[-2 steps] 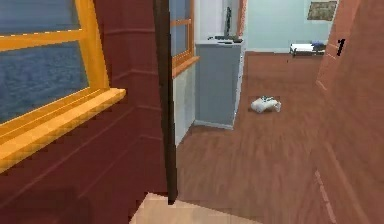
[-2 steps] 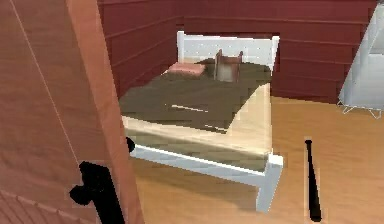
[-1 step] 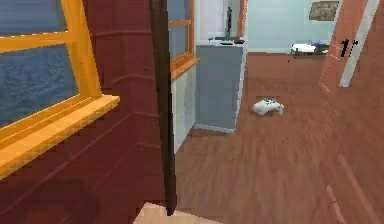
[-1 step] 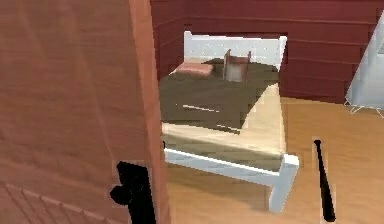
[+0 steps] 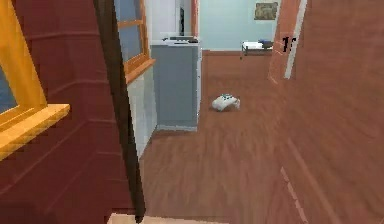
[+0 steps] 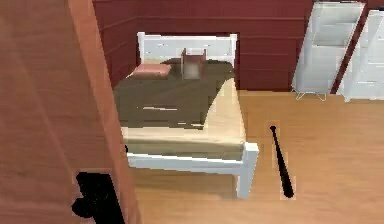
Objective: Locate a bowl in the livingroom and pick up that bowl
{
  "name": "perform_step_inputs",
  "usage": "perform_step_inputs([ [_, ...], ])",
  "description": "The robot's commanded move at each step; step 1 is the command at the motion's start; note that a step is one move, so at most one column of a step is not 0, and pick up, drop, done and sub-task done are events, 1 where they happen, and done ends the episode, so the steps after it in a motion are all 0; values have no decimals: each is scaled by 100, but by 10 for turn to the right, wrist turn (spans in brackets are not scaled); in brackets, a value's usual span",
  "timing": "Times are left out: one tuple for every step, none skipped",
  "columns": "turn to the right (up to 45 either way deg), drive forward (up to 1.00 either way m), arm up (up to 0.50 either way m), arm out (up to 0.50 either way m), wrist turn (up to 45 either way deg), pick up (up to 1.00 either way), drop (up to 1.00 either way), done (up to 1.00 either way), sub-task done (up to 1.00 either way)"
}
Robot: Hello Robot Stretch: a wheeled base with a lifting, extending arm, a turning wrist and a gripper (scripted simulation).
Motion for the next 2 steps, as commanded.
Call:
perform_step_inputs([
  [0,100,0,0,0,0,0,0,0],
  [240,0,0,0,0,0,0,0,0],
])
